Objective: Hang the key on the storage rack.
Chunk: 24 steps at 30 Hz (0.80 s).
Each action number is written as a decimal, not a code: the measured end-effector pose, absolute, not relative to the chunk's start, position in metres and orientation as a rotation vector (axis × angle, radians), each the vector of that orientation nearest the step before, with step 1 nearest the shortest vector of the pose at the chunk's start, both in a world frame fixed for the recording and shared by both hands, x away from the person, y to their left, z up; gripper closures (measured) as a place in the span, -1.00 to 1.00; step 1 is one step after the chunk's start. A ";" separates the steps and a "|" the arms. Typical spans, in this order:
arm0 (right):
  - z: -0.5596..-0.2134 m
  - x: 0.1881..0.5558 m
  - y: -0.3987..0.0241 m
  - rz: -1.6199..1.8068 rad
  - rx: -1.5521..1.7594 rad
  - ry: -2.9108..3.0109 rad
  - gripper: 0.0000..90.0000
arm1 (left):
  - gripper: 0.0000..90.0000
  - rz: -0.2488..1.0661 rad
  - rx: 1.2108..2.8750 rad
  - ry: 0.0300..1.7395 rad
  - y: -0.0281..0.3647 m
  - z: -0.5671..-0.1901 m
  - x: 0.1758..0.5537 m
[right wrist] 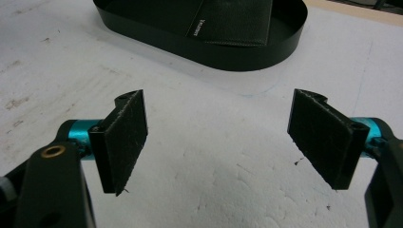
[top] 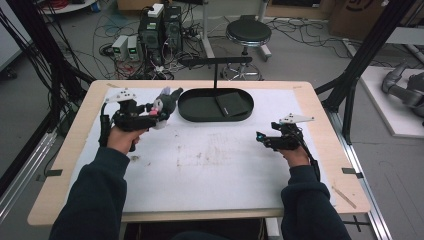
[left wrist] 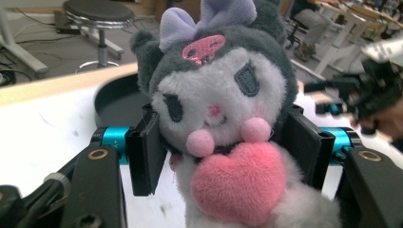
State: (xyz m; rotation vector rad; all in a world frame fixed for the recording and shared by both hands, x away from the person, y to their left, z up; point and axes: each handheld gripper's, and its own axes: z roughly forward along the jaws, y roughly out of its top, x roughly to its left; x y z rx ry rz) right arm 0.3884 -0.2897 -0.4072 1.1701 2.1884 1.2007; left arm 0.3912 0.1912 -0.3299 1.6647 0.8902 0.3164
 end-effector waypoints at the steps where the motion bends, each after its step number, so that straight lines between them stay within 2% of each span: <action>1: -0.407 0.388 -0.290 1.201 1.167 2.188 -0.52 | -0.15 0.322 1.666 0.891 0.190 -0.327 0.394; 6: -0.406 0.389 -0.290 1.230 1.168 2.174 -0.52 | -0.15 0.374 1.679 0.907 0.178 -0.313 0.417; 15: -0.405 0.390 -0.292 1.246 1.181 2.163 -0.52 | -0.15 0.367 1.681 0.952 0.157 -0.302 0.457; 24: -0.405 0.389 -0.292 1.247 1.178 2.166 -0.52 | -0.15 0.367 1.663 1.018 0.145 -0.311 0.485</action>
